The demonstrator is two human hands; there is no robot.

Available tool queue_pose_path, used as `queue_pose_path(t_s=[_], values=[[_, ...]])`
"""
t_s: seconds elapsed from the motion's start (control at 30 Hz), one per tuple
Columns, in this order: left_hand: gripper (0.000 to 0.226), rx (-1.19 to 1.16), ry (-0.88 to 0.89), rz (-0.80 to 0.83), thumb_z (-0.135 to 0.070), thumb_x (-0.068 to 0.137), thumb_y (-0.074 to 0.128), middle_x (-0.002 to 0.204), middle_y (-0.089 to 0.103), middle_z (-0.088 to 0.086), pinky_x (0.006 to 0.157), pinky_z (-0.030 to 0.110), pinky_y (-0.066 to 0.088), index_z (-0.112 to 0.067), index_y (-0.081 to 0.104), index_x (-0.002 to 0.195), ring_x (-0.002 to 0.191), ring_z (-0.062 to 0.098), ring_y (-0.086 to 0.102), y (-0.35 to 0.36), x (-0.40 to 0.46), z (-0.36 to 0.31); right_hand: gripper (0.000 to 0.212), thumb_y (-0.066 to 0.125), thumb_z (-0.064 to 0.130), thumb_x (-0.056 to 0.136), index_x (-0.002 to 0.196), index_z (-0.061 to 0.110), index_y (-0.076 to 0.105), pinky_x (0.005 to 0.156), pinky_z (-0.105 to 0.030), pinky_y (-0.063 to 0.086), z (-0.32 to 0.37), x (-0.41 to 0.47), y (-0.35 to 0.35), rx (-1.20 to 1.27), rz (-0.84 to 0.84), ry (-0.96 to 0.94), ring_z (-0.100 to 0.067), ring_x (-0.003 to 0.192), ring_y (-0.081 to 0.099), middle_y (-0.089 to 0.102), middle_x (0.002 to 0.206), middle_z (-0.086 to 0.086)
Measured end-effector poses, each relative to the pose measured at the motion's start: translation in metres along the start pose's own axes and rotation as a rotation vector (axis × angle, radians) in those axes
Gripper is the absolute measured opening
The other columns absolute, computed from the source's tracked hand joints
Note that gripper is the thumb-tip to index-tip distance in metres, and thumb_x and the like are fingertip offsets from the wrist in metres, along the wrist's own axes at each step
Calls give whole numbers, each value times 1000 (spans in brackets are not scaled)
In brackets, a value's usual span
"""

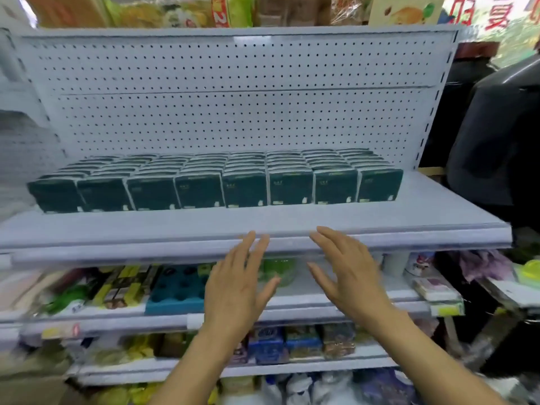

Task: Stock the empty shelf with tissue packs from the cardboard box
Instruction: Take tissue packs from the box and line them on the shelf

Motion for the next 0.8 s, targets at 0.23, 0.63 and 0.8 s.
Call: queue_pose_path(t_s=[0.23,0.63,0.8], values=[[80,150,-201,138,-63,87,49,157,33,5,105,50,45,-26,24,154,134,31,46,-33,-108,98,59,65,34,89,140,18,44,99,-43,46,130,-33,71,181,155,-71,-27,137,32,34,151,-10],[79,315,-442,326,-64,94,42,163,19,1,115,42,28,-33,6,156,143,25,31,-152,-286,337,59,66,38,88,139,18,44,92,-45,51,420,-32,188,258,377,-218,-30,125,50,47,143,-8],[80,354,-477,416,-60,85,60,149,45,7,105,47,41,-26,31,151,131,30,49,-187,-367,446,58,59,40,93,144,20,41,93,-46,50,539,-45,253,299,506,-251,-30,126,49,44,145,-5]])
Point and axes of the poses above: each hand's wrist, its own x-axis towards the middle knuckle, its own y-axis out of the palm, z = x × y, the point moved 6 cm from there along x, towards the middle knuckle
